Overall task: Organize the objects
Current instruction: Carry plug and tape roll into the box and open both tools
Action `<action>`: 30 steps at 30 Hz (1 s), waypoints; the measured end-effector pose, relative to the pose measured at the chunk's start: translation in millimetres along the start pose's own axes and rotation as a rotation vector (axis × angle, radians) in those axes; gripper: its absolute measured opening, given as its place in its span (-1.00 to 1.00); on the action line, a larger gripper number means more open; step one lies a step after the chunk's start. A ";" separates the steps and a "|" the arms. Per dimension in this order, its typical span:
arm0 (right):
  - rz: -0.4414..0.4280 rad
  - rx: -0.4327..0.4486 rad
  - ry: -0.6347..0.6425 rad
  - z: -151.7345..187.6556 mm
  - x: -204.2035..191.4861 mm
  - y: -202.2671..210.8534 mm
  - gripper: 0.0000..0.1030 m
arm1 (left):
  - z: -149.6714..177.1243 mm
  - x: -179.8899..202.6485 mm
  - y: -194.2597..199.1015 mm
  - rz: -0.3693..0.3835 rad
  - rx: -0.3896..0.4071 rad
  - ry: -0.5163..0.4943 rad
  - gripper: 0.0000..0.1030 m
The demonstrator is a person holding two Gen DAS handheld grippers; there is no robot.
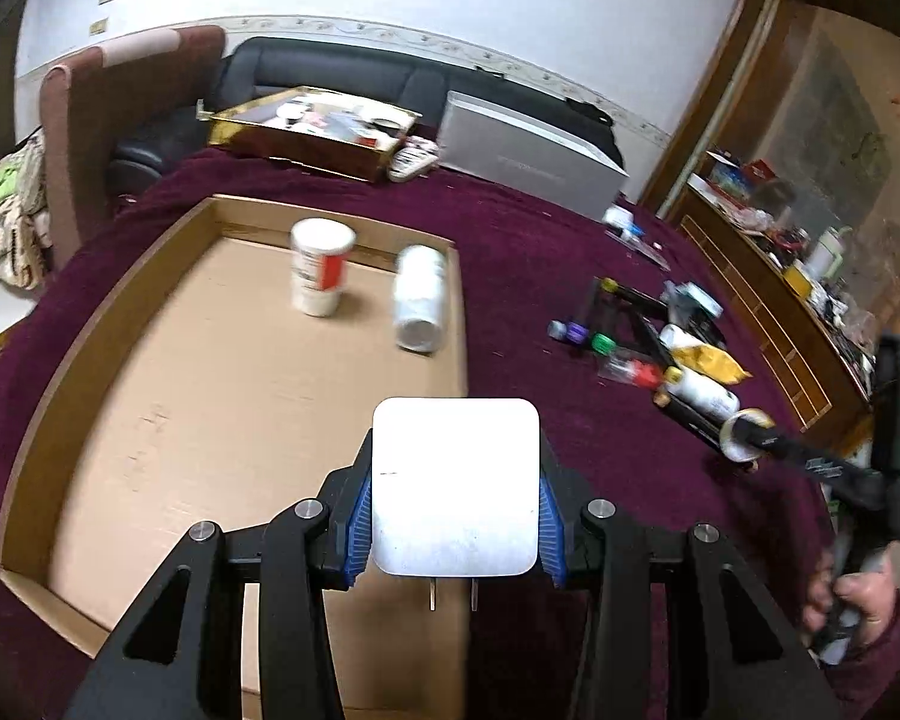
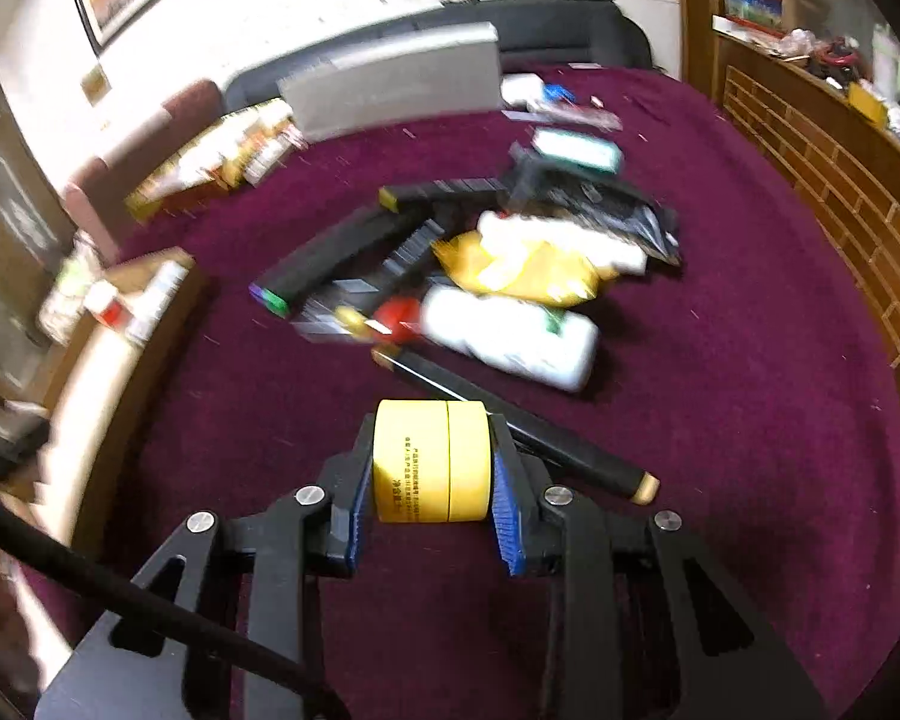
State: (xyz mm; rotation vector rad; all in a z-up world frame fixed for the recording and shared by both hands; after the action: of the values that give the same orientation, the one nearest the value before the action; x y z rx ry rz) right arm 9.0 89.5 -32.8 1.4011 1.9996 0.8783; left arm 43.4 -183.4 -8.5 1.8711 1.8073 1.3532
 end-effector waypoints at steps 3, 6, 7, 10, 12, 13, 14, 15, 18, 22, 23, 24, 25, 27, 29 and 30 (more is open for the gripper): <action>-0.101 0.038 0.000 -26.2 -30.8 12.5 -0.41 | -15.7 -17.7 5.2 -0.026 0.022 0.024 -0.25; -0.201 0.048 0.026 -50.3 -70.5 10.8 -0.41 | -28.7 -30.9 6.2 -0.056 0.039 0.028 -0.25; -0.237 0.042 0.036 -57.2 -85.4 7.0 -0.41 | -32.8 -35.4 5.2 -0.071 0.043 0.024 -0.25; -0.341 0.011 0.061 -69.8 -135.6 -7.0 -0.41 | -41.8 -46.0 -1.5 -0.102 0.036 0.014 -0.25; -0.361 -0.004 0.089 -75.8 -161.4 -19.3 -0.41 | -49.1 -53.7 -10.2 -0.125 0.024 0.002 -0.25; -0.370 -0.014 0.103 -78.0 -173.5 -25.9 -0.41 | -52.6 -57.7 -14.9 -0.132 0.017 -0.001 -0.25; -0.382 -0.028 0.114 -79.6 -185.9 -33.0 -0.40 | -55.6 -61.3 -20.1 -0.138 0.008 -0.001 -0.25; -0.392 -0.044 0.126 -80.1 -197.6 -40.5 -0.40 | -58.8 -65.9 -25.9 -0.145 -0.004 0.006 -0.25; -0.370 -0.073 0.174 -79.1 -219.9 -59.4 -0.40 | -69.2 -83.3 -43.4 -0.156 -0.041 0.048 -0.25; -0.348 -0.113 0.204 -77.0 -235.3 -85.3 -0.40 | -87.3 -99.2 -66.0 -0.180 -0.067 0.079 -0.25; -0.338 -0.119 0.209 -76.9 -239.6 -91.7 -0.40 | -92.2 -102.5 -71.4 -0.189 -0.071 0.084 -0.25; -0.335 -0.124 0.209 -78.4 -240.3 -96.1 -0.40 | -95.5 -104.1 -75.3 -0.193 -0.075 0.086 -0.25; -0.333 -0.129 0.210 -78.8 -242.9 -100.0 -0.40 | -99.2 -105.2 -80.1 -0.195 -0.080 0.087 -0.25; -0.313 -0.135 0.220 -80.7 -245.6 -108.0 -0.40 | -105.8 -107.6 -86.9 -0.209 -0.081 0.087 -0.25; -0.287 -0.136 0.232 -82.7 -247.8 -114.5 -0.40 | -111.7 -108.9 -92.7 -0.212 -0.083 0.081 -0.25; -0.282 -0.138 0.234 -83.8 -247.8 -117.0 -0.40 | -113.6 -110.1 -95.5 -0.215 -0.086 0.079 -0.25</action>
State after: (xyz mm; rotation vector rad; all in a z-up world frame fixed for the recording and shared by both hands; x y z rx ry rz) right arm -45.0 -191.2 -53.1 0.9466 2.1939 1.0649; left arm -83.4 -306.9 -61.7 1.5504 1.8923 1.4191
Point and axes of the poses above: each gripper's, at about its wrist camera, not at the fingertips, and y roughly against the way its jaws point, x to its right, z to its underside, the point moved 10 cm from there along -y, roughly the way its jaws point, and after that the axes turned 15 degrees about y, right-handed, at the moved point
